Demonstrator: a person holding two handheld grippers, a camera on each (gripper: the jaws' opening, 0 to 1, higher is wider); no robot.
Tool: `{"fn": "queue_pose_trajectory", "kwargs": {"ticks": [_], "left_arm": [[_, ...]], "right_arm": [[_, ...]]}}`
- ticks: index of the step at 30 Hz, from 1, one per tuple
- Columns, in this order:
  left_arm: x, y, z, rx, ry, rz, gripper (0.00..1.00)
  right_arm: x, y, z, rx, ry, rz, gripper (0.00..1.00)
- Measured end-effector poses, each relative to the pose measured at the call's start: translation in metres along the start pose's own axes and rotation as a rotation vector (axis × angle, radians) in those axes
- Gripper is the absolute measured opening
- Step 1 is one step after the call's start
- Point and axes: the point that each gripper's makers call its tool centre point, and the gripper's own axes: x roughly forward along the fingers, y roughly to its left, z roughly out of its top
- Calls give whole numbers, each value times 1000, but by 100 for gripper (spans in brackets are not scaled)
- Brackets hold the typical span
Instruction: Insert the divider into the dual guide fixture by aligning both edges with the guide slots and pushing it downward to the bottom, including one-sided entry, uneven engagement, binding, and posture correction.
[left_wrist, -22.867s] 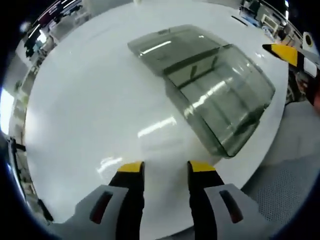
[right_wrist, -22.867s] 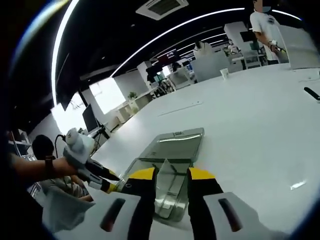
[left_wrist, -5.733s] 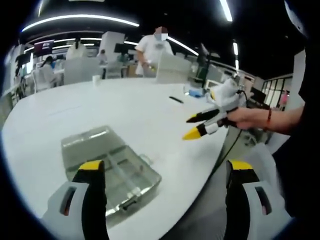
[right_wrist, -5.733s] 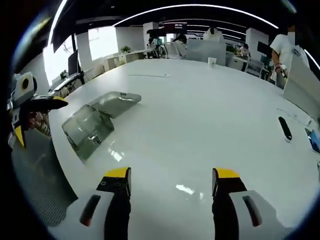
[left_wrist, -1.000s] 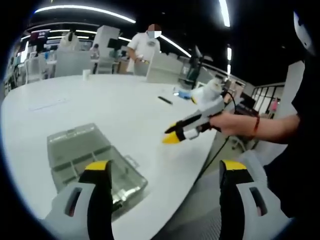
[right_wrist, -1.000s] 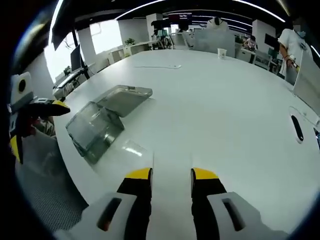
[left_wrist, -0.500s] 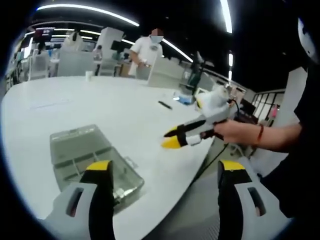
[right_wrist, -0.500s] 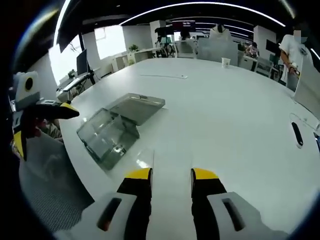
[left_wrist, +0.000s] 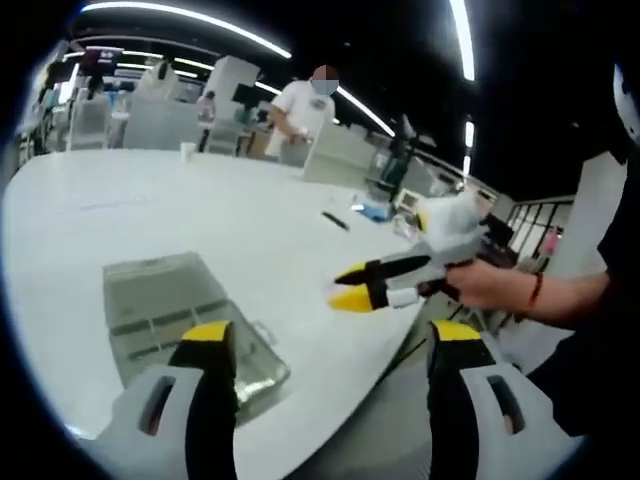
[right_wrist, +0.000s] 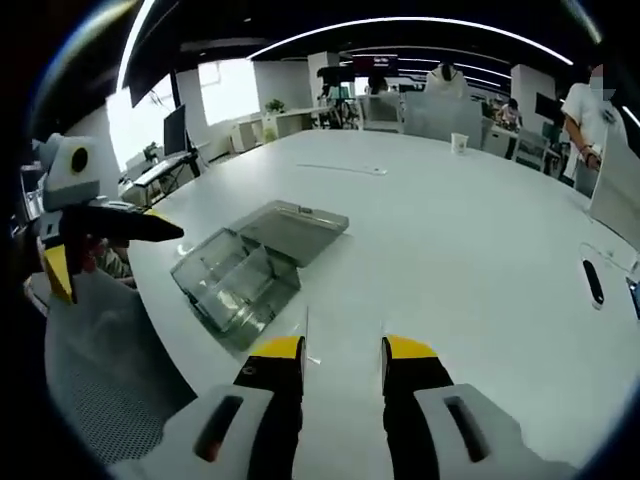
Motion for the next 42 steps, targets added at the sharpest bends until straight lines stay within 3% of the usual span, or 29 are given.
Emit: {"fn": "queue_pose_trajectory", "kwargs": {"ticks": [9,20,27,42], "left_arm": [[5,-4,2,-26,-9,-32,70],[3,-7,6,-41,-22,-95,64],[0,-6,10,-85,-57,-95,56],[-13,1,4,-141,-47,-112,50]], "right_arm": [[-7,8,5,-3,-41,-15,27],[-12,34,13,-18,-88,-39,27],[-15,58,25,-44,-107,-12,27],[-18,92,35,-88,-120,0,27]]}}
